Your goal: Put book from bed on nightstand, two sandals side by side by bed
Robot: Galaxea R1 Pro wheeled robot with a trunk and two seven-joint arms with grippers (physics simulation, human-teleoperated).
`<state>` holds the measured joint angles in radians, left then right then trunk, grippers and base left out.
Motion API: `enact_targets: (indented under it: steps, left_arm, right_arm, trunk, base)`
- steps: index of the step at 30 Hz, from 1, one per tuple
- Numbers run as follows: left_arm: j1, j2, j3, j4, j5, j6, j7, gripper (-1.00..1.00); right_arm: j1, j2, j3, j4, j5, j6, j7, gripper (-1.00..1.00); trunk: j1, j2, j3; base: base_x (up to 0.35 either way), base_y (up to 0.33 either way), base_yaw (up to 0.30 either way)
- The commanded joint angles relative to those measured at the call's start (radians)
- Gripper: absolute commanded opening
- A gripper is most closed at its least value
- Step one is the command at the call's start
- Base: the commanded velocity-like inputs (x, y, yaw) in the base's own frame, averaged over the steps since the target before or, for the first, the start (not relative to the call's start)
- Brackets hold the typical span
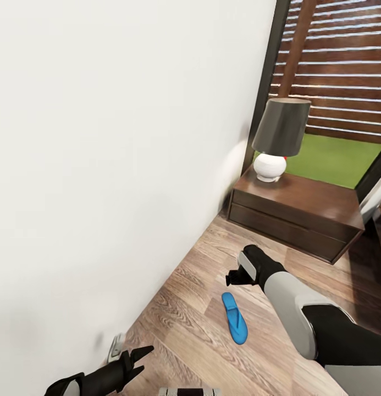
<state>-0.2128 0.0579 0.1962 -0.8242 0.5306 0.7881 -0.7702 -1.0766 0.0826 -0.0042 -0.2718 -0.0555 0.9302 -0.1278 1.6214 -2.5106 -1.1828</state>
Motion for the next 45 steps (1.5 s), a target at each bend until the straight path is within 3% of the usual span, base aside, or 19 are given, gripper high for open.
enact_targets:
  steps: [1,18,27,45]
  left_arm:
    - [0.0,0.0,0.001,0.0,0.002,0.005,-0.002,1.0]
    - [0.0,0.025,0.008,-0.008,0.006,0.005,-0.002,1.0]
    - [0.0,0.03,0.016,-0.025,0.009,0.005,-0.003,1.0]
    - [0.0,0.031,0.017,-0.059,0.013,0.008,-0.008,1.0]
  right_arm:
    - [-0.001,0.0,0.0,-0.001,-0.006,0.002,-0.007,1.0]
    - [-0.007,-0.008,-0.001,-0.005,-0.006,-0.017,-0.009,1.0]
    - [-0.068,-0.01,0.0,-0.006,-0.006,-0.015,-0.026,1.0]
    - [-0.118,-0.01,0.0,-0.006,-0.009,-0.018,-0.035,1.0]
  trunk:
    - [0.0,-0.001,-0.005]
    - [0.008,-0.005,-0.071]
    - [0.012,-0.007,-0.105]
    - [0.02,-0.011,-0.175]
  base:
    - [0.0,0.0,0.0]
    - [0.0,0.0,0.0]
    - [0.0,0.0,0.0]
    - [0.0,0.0,0.0]
